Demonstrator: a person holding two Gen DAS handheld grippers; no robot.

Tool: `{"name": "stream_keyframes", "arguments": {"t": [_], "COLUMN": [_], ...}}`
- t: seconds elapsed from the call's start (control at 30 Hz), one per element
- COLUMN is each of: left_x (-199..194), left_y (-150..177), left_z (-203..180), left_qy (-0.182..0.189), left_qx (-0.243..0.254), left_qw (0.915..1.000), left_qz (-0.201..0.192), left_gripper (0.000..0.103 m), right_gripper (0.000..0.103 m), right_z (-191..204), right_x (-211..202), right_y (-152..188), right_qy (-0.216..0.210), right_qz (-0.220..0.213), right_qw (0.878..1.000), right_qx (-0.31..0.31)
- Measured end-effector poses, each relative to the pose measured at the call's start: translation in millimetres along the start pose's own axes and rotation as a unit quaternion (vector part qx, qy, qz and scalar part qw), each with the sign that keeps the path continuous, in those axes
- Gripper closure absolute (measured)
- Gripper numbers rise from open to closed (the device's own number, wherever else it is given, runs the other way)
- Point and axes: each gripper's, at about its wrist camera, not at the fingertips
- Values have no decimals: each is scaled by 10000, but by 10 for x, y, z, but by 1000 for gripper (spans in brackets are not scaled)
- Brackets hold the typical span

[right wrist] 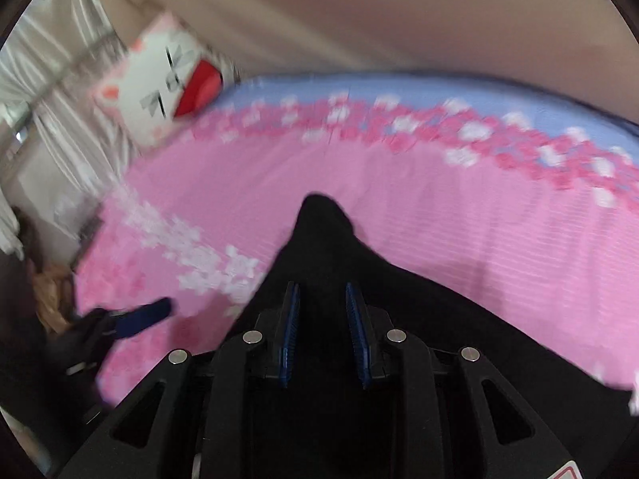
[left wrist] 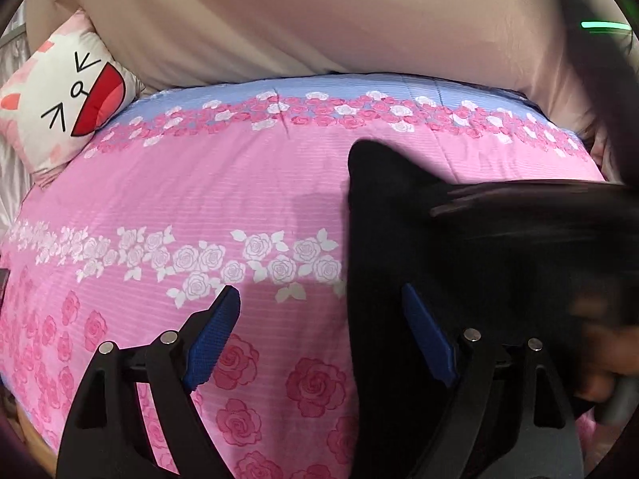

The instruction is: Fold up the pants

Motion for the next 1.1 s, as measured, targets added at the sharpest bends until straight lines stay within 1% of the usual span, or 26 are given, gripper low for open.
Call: {"name": "stream_keyframes", "arguments": {"t": [0.03, 0.07, 0.1, 0.13, 0.2, 0.27, 0.3, 0.33, 0.43, 0.5, 0.53, 0.6, 0.63, 0.67, 0.7, 0.73, 0.77, 0.8, 0.83, 0.9, 0.93, 0.97, 1.0, 1.03, 1.07, 1.1], "left_x": [17, 41, 52, 54, 43, 35, 37, 44, 5, -106, -190, -165, -88, 89, 243, 431, 473, 487, 491, 456, 346, 237, 46, -92, -194, -279], "left_y": [6, 9, 11, 7, -3, -4, 1, 3, -10, -74, -136, -225, -249, -269, -276, -278, -295, -326, -351, -355, -343, -337, -306, -283, -248, -206], "left_z": [-3, -2, 6, 18, 44, 56, 55, 55, 49, 24, -28, -152, -213, -277, -295, -266, -204, -166, -162, -158, -127, -82, -18, 54, 98, 146], "left_qy": [-94, -160, -147, -119, -12, -18, -17, -16, -33, 164, 419, 600, 499, 244, 39, 39, 71, 67, 38, -12, 13, 14, 78, 165, 242, 332], "left_qx": [25, 64, 93, 69, 1, 8, 17, 25, -14, -97, -169, -154, -86, 22, 67, -26, -235, -328, -291, -220, -232, -238, -238, -241, -258, -297], "left_qw": [10000, 9999, 9998, 9999, 10000, 10000, 10000, 9999, 9999, 9998, 9989, 9980, 9987, 9997, 9999, 9998, 9995, 9991, 9993, 9995, 9995, 9996, 9997, 9995, 9993, 9989], "left_qz": [12, 18, 21, 37, 93, 83, 97, 109, 113, -10, -117, -134, -89, -6, 84, 202, 193, 242, 230, 226, 199, 134, -12, -105, -143, -149], "left_gripper": [23, 23, 23, 22, 23, 22, 22, 22, 22, 22, 22, 22, 22, 21, 18, 13, 5, 5, 5, 5, 6, 7, 7, 6, 6, 6], "right_gripper": [78, 78, 79, 80, 81, 80, 79, 79, 79, 75, 75, 75, 75, 83, 88, 91, 103, 103, 103, 101, 97, 81, 44, 27, 18, 18], "right_z": [20, 17, 28, 33, 53, 71, 43, -24, -432, -662, -769, -877, -952, -1031, -1130, -1316, -1397, -1484, -1520, -1468, -1438, -1410, -1381, -1347, -1324, -1321], "right_x": [141, 238, 240, 178, -98, -524, -667, -856, -1325, -1525, -1631, -1696, -1670, -1597, -1528, -1420, -1391, -1376, -1362, -1366, -1436, -1517, -1616, -1761, -1876, -1963], "right_y": [2, -43, -97, -144, -103, 124, 258, 472, 1020, 1291, 1415, 1520, 1533, 1525, 1534, 1535, 1529, 1517, 1478, 1413, 1431, 1473, 1531, 1636, 1735, 1826], "right_qy": [58, -5, -51, -50, -43, 38, 73, 217, 669, 1077, 1183, 1261, 1310, 1346, 1431, 1356, 1307, 1346, 1311, 1402, 1369, 1309, 1296, 1397, 1522, 1579], "right_qz": [49, -15, -8, -20, -335, -685, -775, -818, -859, -850, -894, -927, -890, -828, -766, -816, -922, -943, -961, -868, -877, -941, -1015, -1114, -1236, -1321], "right_qw": [10000, 10000, 10000, 9999, 9992, 9975, 9968, 9961, 9893, 9805, 9759, 9729, 9731, 9738, 9725, 9712, 9695, 9674, 9679, 9697, 9704, 9696, 9675, 9635, 9593, 9566], "right_qx": [-29, 12, 66, 146, 225, 152, 169, 251, 967, 1404, 1598, 1705, 1673, 1638, 1668, 1784, 1857, 1928, 1919, 1803, 1787, 1843, 1918, 1993, 2032, 2061]}}
Point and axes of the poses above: each gripper's, at about its wrist camera, not at the fingertips, and x roughly the way its jaws point, z to its left, y to its underside, and after that the axes turned 5 degrees about -x, right-handed
